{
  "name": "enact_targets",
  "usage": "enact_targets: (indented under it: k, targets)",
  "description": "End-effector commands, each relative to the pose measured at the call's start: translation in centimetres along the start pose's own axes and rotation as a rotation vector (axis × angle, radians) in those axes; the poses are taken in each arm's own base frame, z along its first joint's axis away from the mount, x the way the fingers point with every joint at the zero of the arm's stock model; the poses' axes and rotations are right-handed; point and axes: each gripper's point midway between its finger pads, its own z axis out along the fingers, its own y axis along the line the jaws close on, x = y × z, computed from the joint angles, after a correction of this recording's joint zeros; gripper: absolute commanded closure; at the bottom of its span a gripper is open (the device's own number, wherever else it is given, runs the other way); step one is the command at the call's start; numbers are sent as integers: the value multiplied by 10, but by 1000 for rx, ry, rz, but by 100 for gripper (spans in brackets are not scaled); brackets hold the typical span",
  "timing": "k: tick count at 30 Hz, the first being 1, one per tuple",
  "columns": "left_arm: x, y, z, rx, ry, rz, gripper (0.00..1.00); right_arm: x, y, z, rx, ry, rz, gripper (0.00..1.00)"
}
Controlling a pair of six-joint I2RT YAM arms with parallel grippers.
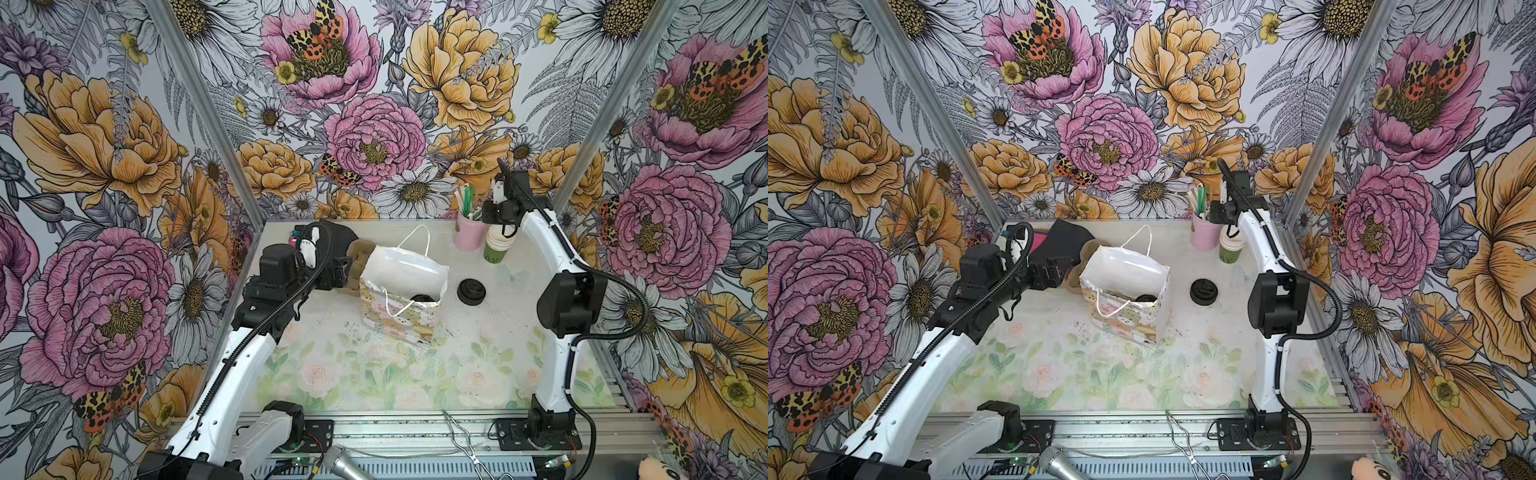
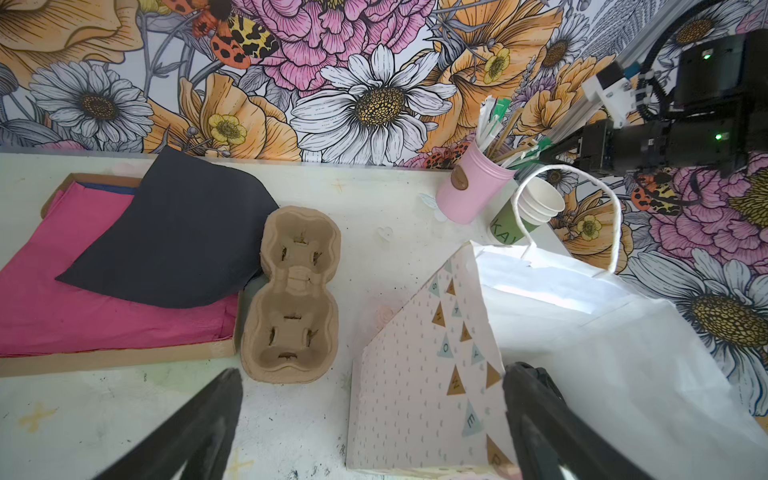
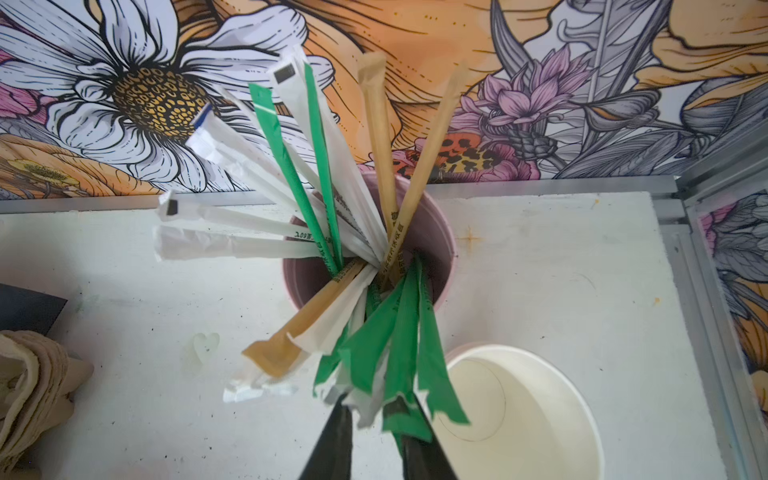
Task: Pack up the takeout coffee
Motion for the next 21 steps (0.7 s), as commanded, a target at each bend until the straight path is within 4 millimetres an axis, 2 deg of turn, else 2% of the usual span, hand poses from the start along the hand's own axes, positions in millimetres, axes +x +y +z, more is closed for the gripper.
enact_targets:
  k: [1, 9, 16, 17, 21]
  targets:
    - [-1, 3, 1, -3, -14, 0, 1, -26, -10, -30, 41, -84, -4, 82]
    - [-1, 3, 2, -3, -12, -2, 1, -31, -14, -38, 47, -101, 1, 92]
    - [-1, 4, 1, -3, -12, -2, 1, -36, -24, -50, 85, -124, 1, 94]
    - [-1, 3, 1, -1, -12, -2, 1, -37, -22, -52, 78, -126, -1, 94]
    - [-1, 3, 1, -2, -13, -2, 1, -31, -9, -55, 17, -114, 11, 78]
